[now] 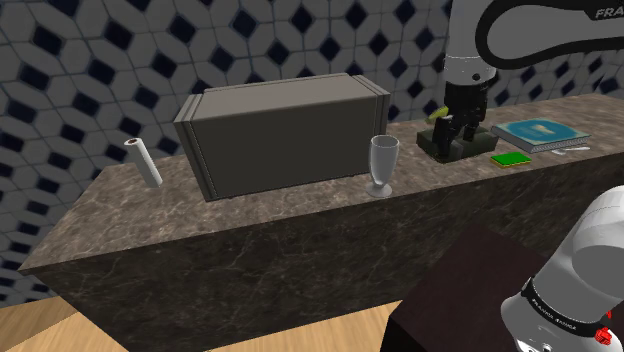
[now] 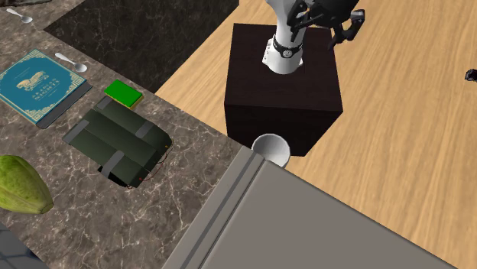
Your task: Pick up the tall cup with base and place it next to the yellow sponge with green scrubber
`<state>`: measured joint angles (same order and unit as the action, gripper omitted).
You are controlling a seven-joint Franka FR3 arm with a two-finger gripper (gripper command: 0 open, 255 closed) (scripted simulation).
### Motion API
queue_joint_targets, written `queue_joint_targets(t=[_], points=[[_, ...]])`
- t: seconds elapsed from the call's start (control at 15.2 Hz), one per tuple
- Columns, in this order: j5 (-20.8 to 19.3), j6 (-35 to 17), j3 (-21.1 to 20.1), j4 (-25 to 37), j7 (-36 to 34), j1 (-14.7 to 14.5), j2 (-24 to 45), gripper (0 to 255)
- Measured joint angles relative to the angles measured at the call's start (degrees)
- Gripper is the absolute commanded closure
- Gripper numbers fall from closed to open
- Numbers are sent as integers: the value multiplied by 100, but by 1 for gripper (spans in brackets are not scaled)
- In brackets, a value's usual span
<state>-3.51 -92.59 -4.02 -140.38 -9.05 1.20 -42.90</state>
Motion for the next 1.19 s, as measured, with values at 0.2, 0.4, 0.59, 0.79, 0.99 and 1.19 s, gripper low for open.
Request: queue_joint_targets(t=[0.2, 0.4, 0.59, 0.79, 0.99, 1.19], points=[[-3, -244, 34, 19, 19, 18, 227, 0], [-31, -741, 149, 194, 114, 74, 796, 0], [2, -1245, 199, 412, 141, 87, 1414, 0], [19, -1642, 312, 688, 272, 131, 1979, 0], [80, -2009, 372, 1039, 349, 141, 2591, 0], [154, -2333, 461, 1432, 493, 174, 3205, 0]])
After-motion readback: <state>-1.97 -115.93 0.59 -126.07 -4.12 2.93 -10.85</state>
